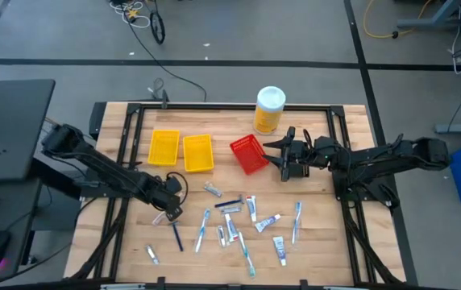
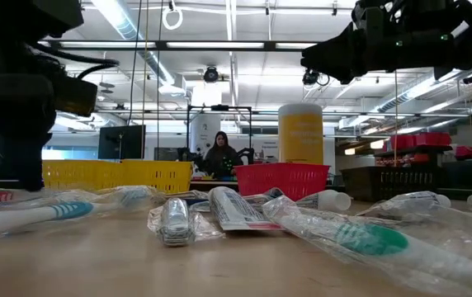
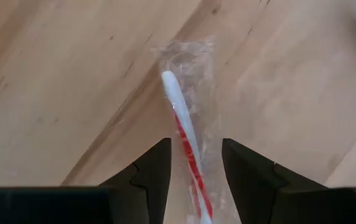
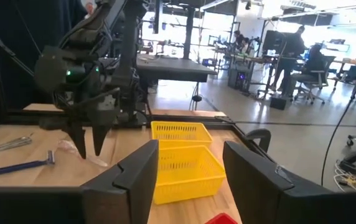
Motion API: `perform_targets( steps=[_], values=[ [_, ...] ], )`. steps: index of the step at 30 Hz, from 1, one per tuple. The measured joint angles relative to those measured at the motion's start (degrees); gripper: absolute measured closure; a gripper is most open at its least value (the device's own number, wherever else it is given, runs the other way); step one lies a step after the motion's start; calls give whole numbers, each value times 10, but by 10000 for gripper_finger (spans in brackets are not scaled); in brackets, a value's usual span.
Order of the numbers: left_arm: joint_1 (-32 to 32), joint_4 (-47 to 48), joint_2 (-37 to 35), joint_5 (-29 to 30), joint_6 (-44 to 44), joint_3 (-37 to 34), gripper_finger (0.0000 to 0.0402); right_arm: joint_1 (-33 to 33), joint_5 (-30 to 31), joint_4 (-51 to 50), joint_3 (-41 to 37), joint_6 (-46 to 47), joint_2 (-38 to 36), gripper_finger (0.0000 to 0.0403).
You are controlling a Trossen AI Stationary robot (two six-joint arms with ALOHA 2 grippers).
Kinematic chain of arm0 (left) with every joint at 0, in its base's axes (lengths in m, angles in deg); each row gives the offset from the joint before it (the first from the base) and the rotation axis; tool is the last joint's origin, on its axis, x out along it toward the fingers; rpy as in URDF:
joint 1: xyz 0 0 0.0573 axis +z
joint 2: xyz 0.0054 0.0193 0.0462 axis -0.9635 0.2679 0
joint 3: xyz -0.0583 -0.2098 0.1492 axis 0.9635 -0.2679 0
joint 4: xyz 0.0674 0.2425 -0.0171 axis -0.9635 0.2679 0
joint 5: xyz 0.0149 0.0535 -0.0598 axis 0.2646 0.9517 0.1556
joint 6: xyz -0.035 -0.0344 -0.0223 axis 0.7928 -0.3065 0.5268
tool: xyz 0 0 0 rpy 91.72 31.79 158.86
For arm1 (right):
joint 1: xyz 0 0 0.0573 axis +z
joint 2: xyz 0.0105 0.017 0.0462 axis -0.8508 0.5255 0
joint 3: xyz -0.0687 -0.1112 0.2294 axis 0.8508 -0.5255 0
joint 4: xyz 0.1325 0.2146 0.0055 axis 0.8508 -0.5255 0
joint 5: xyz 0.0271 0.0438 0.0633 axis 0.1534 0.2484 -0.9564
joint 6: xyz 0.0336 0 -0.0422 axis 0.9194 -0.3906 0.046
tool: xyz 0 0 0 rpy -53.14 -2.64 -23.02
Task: Pick & Place Travel size toiletries
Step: Put the red toothbrush into the left yellow bin
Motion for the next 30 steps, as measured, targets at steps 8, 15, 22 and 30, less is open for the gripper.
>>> perform_targets(
  steps=[8, 15, 22, 30],
  values=[
    [0, 5, 44, 0, 20, 3, 259, 0, 0, 1, 0, 0, 0, 206],
    [0, 12, 43, 3, 23, 1, 335, 0, 0, 1, 0, 0, 0, 197],
    [0, 57, 43, 4, 43, 25, 378, 0, 0, 1, 0, 0, 0, 204],
    [0, 201, 34, 52, 63, 129, 374, 0, 0, 2, 0, 0, 0, 217]
  ],
)
